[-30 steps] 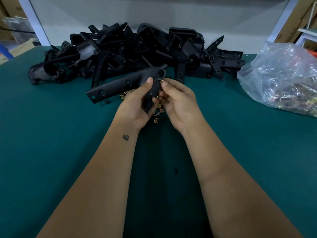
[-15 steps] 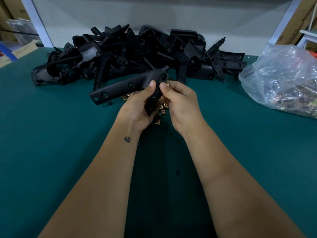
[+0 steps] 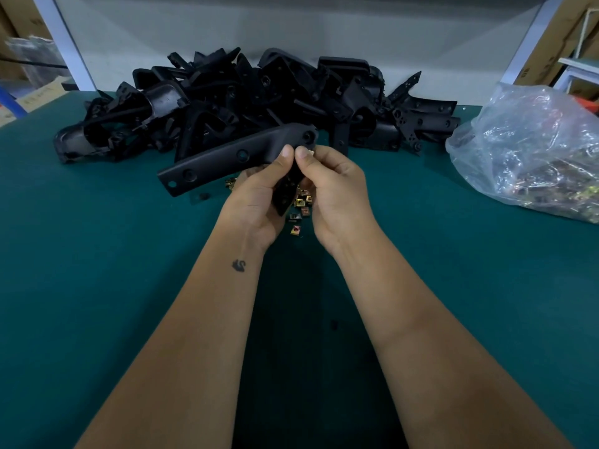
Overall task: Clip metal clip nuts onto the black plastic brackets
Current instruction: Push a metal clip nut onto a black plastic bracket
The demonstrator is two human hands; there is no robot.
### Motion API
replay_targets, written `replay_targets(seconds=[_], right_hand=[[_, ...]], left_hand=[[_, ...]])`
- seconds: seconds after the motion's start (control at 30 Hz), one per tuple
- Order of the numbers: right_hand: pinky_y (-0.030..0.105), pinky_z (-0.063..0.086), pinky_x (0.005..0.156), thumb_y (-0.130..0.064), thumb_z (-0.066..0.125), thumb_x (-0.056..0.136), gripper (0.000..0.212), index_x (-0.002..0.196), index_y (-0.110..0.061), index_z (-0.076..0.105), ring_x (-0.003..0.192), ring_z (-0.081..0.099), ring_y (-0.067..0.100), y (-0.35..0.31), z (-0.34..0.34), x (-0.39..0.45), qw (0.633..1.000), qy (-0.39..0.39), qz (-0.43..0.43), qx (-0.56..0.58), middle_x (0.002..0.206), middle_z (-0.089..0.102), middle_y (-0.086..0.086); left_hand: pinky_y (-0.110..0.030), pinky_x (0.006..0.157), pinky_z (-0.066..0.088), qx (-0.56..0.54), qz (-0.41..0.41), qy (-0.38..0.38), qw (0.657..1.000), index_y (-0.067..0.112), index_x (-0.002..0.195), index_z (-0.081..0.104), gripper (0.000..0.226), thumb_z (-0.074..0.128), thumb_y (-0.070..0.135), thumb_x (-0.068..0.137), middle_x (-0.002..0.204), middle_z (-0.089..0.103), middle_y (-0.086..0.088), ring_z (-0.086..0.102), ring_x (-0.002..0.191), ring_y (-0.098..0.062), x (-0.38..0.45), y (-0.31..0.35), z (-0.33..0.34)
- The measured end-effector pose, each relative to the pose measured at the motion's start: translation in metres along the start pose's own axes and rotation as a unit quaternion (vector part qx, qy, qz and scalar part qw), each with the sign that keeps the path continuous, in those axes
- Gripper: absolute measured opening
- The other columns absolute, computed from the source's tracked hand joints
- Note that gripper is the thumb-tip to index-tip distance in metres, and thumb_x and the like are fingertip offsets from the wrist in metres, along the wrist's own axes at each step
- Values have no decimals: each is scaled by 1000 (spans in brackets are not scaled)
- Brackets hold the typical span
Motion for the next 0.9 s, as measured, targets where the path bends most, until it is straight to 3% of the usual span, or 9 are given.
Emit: replay_targets(seconds=[0.1,0.2,0.27,0.4,0.57,0.7,0.8,0.9], right_hand=[[18,50,68,-11,68,91,6,86,-11,72,69,61,2,1,-7,1,999,21,-12,-48,78,67,-1],[13,48,65,-15,69,91,5,89,-13,73,64,60,-4,2,-12,1,992,43,-35,-110,72,68,-10],[12,50,66,-18,69,90,5,91,-16,74,69,63,-5,1,-15,0,984,69,-60,-152,77,71,-10],[15,53,67,-25,70,90,10,80,-24,71,72,65,-1,-7,-15,-3,969,100,-105,-199,74,71,-10],[21,52,60,-31,74,86,22,75,-12,72,63,62,1,-4,-16,-3,973,116,-83,-179,65,68,-8],[25,47,65,-33,71,88,32,69,-8,67,71,60,13,-18,-23,-7,940,153,-142,-271,72,64,1],[17,34,58,-30,71,88,39,63,-3,58,64,47,7,-34,-21,-13,899,176,-212,-339,69,52,-2],[14,36,61,-29,70,89,31,70,-5,61,68,49,6,-38,-14,-11,895,150,-228,-353,75,54,-4]], left_hand=[[-29,78,60,6,-14,-6,1000,-3,131,58,69,75,25,69,115,72,-16,72,101,-23,2,-6,-2],[-28,74,60,14,-31,10,999,0,130,59,55,74,21,82,109,75,-12,73,98,-21,7,-11,-11],[-28,70,59,16,-37,18,999,0,129,60,42,67,18,92,108,75,-12,74,95,-21,10,-13,-15],[-31,74,60,19,-23,35,999,2,133,56,40,63,17,96,116,72,-14,72,101,-23,13,-13,-17],[-26,70,59,58,7,21,998,8,108,69,15,63,14,96,96,77,-6,75,91,-18,13,-13,-9],[-27,69,59,52,9,16,998,7,114,68,19,58,14,99,95,77,-6,75,89,-17,10,-15,-3],[-27,65,59,38,-16,10,999,8,112,68,19,58,17,99,89,77,-4,75,81,-15,8,-21,1],[-30,69,61,8,-35,9,999,6,118,67,26,59,20,98,97,77,-8,75,87,-18,7,-23,2]])
Point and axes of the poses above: each hand's wrist, its own x-axis towards the middle knuckle, its own z-axis out of the palm, y = z × x, the point moved 9 cm from there along x, towards the middle knuckle
